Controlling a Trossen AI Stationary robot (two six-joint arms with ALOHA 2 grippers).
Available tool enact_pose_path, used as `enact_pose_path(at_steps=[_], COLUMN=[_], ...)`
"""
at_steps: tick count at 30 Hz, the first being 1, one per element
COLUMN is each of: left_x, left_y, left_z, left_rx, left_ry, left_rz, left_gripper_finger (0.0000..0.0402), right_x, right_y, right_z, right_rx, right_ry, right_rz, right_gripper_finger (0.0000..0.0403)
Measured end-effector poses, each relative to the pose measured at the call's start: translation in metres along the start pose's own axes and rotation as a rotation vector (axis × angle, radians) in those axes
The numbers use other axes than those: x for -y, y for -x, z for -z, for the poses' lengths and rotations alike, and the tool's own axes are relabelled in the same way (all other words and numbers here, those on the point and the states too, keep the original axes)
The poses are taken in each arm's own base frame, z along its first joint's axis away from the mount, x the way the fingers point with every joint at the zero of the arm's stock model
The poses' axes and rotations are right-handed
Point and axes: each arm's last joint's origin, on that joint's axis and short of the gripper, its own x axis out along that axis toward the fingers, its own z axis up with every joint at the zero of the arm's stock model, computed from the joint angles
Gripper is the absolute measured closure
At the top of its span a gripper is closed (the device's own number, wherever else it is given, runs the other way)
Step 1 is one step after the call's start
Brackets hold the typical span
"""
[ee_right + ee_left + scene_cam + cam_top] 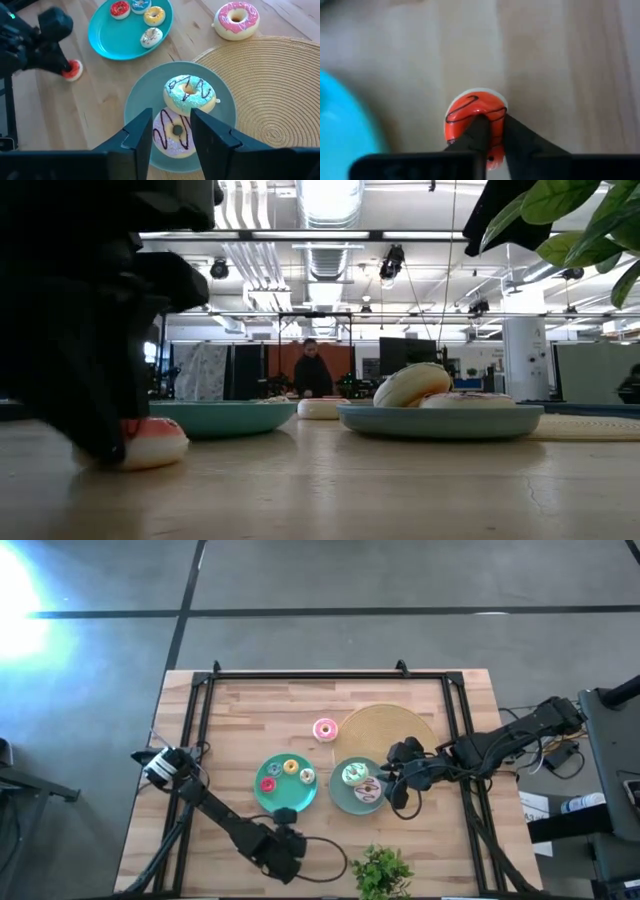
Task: Pick & Place donuts
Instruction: Put the small orange donut on the blue plate
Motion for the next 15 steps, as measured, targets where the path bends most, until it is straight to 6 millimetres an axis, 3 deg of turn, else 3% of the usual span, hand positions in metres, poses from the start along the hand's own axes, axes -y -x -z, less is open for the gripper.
enact_pose_path(at_steps=[4,8,11,15], left_x=[-0.014,-0.045,-0.074,-0.105], left_y=[0.026,0.046,0.047,0.02], left_z=[-0.015,-0.019,-0.019,-0.008], left_rx=[0.033,0.048,0.043,-0.015], left_ry=[0.069,0.138,0.22,0.335], left_rz=[-0.058,-0.201,-0.213,-0.101], left_gripper_finger=[0.0397,0.04,0.0401,0.0401], right_x=[0.001,0.001,0.001,0.001], right_y=[-0.001,-0.001,-0.001,-0.001], right_z=[0.001,0.001,0.001,0.001], right_rx=[-0.003,-0.004,-0.002,0.0], right_ry=[0.002,0.005,0.007,0.009], right_rz=[0.004,0.004,0.003,0.003], right_gripper_finger=[0.0282,0.0281,0.0278,0.0278])
